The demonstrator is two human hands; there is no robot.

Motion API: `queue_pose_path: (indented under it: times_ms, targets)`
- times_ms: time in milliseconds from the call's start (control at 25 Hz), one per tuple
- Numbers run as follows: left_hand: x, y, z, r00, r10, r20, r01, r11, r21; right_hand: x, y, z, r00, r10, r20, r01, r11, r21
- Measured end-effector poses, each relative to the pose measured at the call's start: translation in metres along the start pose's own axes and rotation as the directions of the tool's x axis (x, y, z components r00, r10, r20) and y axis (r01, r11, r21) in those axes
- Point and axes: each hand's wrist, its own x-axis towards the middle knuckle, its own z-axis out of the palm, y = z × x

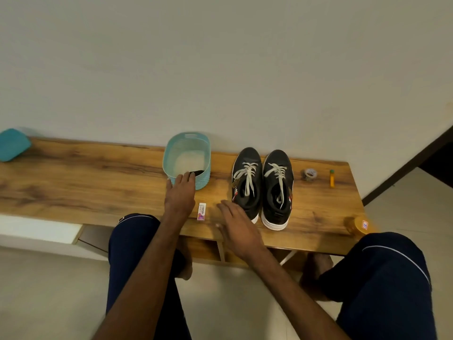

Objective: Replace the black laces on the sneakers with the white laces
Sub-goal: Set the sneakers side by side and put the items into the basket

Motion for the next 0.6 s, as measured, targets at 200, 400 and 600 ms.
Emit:
queue_pose_path:
  times_ms: [200, 400, 600]
  targets:
    - [-0.017, -0.001, -0.002, 0.999, 0.005, 0.037, -0.006, 0.999, 0.036, 0.045, -0.016, 0.034, 0.986, 0.064, 0.152, -0.048, 0.993, -0.108]
    - [-0.047, 0.003, -0.001, 0.994, 0.037, 0.103, -0.040, 0.999, 0.027, 0.056, -0.017, 0.061, 0.954, 0.100, 0.284, -0.041, 0.978, -0.206]
    - [-0.061, -0.003, -0.001, 0.990, 0.016, 0.137, -0.018, 1.000, 0.015, 0.045, -0.018, 0.074, 0.947, 0.183, 0.262, -0.101, 0.949, -0.300]
